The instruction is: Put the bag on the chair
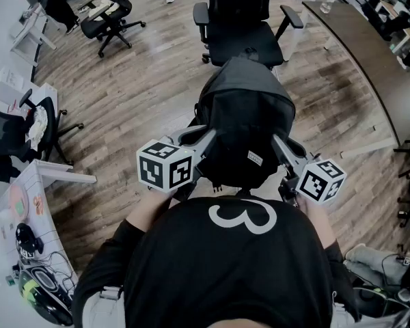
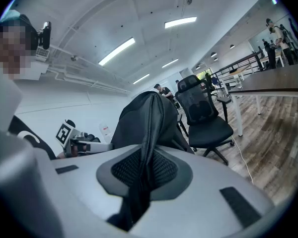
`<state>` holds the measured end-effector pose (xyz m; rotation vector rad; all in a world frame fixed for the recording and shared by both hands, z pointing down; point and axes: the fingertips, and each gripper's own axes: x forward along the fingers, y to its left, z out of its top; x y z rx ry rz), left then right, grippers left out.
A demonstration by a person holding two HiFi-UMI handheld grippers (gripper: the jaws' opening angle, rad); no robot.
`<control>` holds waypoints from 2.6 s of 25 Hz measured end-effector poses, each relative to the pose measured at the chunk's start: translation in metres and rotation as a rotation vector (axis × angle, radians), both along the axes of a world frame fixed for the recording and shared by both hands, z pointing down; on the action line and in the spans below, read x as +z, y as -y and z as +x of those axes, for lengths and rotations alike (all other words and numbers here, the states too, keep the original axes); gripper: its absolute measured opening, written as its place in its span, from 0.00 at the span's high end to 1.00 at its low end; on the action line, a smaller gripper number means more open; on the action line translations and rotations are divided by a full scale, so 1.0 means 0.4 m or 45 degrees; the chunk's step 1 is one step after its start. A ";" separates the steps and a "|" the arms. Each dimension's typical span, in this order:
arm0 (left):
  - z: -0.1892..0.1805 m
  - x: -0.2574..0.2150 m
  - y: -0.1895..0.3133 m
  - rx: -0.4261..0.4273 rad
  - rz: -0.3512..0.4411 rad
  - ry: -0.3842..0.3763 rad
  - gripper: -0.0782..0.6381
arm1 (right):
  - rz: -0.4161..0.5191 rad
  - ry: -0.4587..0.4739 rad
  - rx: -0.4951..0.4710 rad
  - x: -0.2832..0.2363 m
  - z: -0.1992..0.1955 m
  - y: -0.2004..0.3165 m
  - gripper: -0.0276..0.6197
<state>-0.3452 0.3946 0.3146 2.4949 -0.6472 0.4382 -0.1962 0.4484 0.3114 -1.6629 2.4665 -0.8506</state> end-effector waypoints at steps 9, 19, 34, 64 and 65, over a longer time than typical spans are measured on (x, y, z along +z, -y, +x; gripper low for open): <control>0.052 0.016 0.025 -0.017 -0.028 0.025 0.81 | -0.008 0.019 -0.015 0.017 0.051 0.033 0.87; 0.127 0.047 0.054 -0.020 -0.056 0.050 0.81 | -0.035 0.057 -0.010 0.047 0.123 0.067 0.87; 0.289 0.068 0.119 -0.046 -0.088 0.077 0.81 | -0.060 0.100 -0.039 0.065 0.286 0.137 0.87; 0.544 0.019 0.192 -0.017 0.010 0.047 0.81 | 0.043 0.086 -0.011 0.019 0.546 0.210 0.87; 0.549 0.021 0.201 -0.014 0.009 0.048 0.81 | 0.043 0.083 -0.009 0.020 0.550 0.220 0.87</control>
